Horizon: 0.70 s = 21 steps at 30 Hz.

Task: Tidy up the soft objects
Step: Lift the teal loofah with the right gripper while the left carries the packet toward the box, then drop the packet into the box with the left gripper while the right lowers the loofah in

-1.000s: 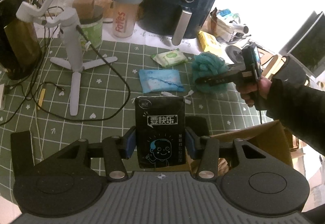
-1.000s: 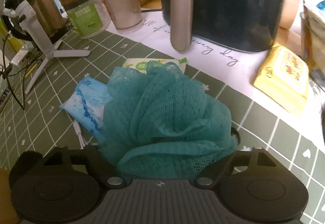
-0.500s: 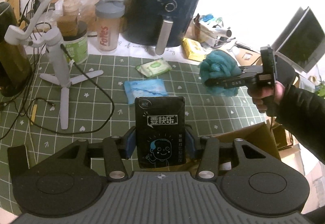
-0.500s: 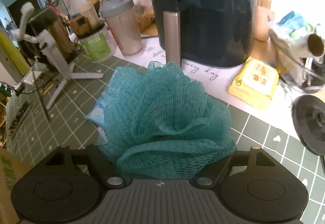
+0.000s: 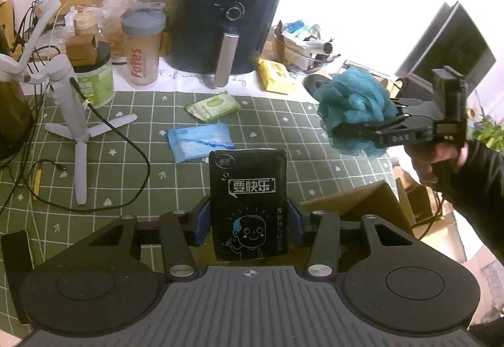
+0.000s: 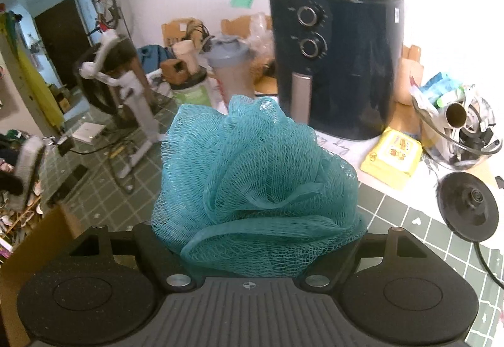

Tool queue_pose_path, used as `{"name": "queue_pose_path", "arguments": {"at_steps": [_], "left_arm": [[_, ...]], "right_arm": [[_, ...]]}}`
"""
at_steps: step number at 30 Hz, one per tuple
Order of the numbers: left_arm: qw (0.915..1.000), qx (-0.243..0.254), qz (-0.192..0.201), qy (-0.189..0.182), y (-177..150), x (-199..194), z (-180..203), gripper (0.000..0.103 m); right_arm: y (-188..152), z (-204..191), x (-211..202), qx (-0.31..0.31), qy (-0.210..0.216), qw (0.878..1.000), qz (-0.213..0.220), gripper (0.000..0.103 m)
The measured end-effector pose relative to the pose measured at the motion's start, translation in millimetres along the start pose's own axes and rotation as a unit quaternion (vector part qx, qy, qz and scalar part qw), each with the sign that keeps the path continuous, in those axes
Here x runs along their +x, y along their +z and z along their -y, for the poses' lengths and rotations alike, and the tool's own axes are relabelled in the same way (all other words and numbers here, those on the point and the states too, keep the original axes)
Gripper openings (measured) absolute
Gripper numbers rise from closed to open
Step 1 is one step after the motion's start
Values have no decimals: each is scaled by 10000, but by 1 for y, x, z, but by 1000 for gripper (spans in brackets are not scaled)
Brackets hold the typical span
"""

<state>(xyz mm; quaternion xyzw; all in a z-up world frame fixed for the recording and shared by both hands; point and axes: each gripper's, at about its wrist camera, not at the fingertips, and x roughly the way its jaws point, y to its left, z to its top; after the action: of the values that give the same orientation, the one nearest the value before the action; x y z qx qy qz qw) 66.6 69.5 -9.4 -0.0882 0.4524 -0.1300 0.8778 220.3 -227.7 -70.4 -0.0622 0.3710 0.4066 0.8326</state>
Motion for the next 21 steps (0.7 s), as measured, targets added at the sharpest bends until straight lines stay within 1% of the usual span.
{"name": "queue_pose_path", "arguments": {"at_steps": [5, 12, 18, 21], "left_arm": [[9999, 79, -16, -71, -4, -1, 11, 47], [9998, 68, -115, -144, -12, 0, 22, 47], [9994, -50, -301, -171, -21, 12, 30, 48], [9985, -115, -513, -117, -27, 23, 31, 49]], "right_arm": [[-11, -20, -24, -19, 71, 9999, 111, 79], [-26, -35, -50, 185, 174, 9994, 236, 80], [-39, -51, -67, 122, 246, 9993, 249, 80], [-48, -59, -71, 124, 320, 9992, 215, 80]]}}
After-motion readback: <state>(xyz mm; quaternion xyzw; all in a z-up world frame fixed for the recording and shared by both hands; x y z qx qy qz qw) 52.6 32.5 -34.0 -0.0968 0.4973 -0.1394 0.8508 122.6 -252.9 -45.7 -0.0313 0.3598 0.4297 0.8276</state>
